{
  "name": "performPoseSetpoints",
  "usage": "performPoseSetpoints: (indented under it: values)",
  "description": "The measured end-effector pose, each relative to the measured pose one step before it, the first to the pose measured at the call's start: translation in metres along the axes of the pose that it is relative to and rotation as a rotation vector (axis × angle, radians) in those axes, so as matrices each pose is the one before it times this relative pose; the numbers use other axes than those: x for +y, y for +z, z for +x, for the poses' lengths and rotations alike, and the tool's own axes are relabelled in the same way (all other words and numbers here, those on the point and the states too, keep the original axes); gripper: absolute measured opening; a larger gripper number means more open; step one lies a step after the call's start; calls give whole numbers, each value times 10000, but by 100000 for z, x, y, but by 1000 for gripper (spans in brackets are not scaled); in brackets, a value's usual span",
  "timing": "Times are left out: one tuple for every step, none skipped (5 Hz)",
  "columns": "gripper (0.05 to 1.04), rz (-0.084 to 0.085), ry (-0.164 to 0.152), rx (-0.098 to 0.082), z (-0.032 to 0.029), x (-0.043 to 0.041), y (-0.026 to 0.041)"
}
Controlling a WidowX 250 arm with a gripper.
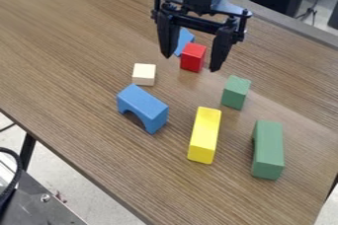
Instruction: Put the yellow rectangular block on top of the blue arc
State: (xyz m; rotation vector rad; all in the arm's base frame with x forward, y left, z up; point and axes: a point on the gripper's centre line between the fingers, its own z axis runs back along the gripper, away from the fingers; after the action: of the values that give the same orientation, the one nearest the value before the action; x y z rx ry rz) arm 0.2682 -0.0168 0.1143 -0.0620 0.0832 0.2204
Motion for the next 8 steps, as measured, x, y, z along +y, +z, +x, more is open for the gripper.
performPoseSetpoints:
  values:
    - [999,57,34,223,-203,57,-660]
    - [999,-121,1327,-515,-718,-90,-1708]
    - [999,123,708,-743,-742,-142,-320]
    - [999,-133,228,-230,-1073,-556,-433]
    - [999,-226,-240,-3,-944,-931,-278]
    - [999,-275,-134,-56,-488,-1027,-217]
    - [999,23,-178,98,98,-247,-448]
    - [999,111,-296,163,435,-168,-558]
